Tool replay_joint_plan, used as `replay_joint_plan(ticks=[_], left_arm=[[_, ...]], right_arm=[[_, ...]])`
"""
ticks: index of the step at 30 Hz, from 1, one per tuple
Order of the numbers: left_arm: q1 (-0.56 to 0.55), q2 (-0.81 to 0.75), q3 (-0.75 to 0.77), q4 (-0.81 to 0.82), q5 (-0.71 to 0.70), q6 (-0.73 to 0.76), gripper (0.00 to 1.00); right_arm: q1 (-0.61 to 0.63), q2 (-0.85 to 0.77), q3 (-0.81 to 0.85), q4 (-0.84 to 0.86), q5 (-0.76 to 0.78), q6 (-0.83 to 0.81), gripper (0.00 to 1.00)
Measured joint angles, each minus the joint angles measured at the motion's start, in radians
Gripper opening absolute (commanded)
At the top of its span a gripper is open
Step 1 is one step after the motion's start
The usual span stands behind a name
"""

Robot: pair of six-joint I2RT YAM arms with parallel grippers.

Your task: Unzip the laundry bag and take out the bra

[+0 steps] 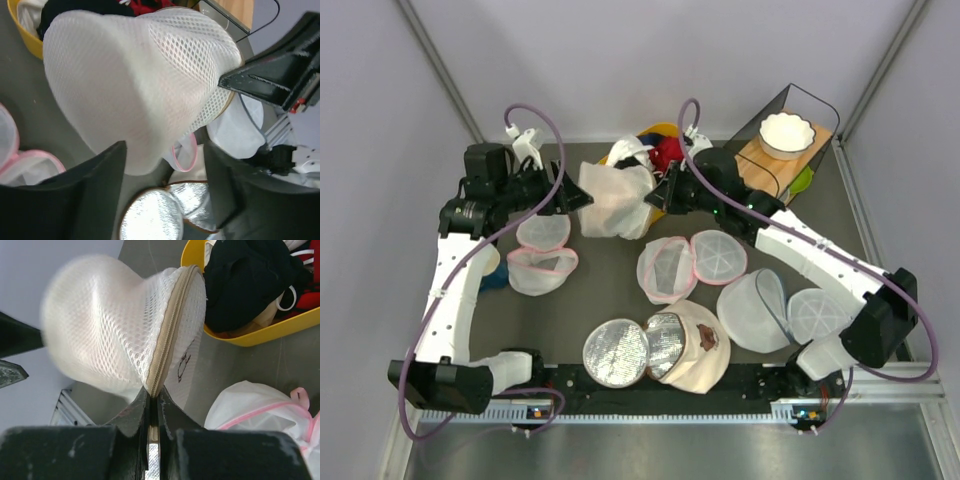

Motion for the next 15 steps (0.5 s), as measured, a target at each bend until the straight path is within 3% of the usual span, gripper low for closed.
replay_joint_plan(ticks=[3, 10, 11, 12, 14, 15], left_arm=[[0.000, 0.001, 0.001, -0.039, -0.044, 0.004, 0.98], [0.001, -0.031, 0.001, -0.116, -0.310, -0.002, 0.98], [0.003, -0.043, 0.002, -0.122, -0.354, -0.009, 0.98], [0.003, -0.051, 0.002, -0.125, -0.380, -0.013, 0.98], [0.007, -0.065, 0.005, -0.128, -0.438, -0.021, 0.98], [0.008, -0.069, 0.007, -0.130, -0.465, -0.025, 0.98]], right_arm=[[0.026, -0.013, 0.016, -0.036, 0.049, -0.047, 0.00], [0.196, -0.014, 0.054, -0.144, 0.225, -0.183, 0.00], [0.228, -0.010, 0.055, -0.153, 0.243, -0.198, 0.20], [0.253, -0.002, 0.055, -0.157, 0.251, -0.209, 0.50], [0.306, 0.043, 0.088, -0.171, 0.237, -0.228, 0.99], [0.324, 0.074, 0.108, -0.169, 0.212, -0.235, 0.99]])
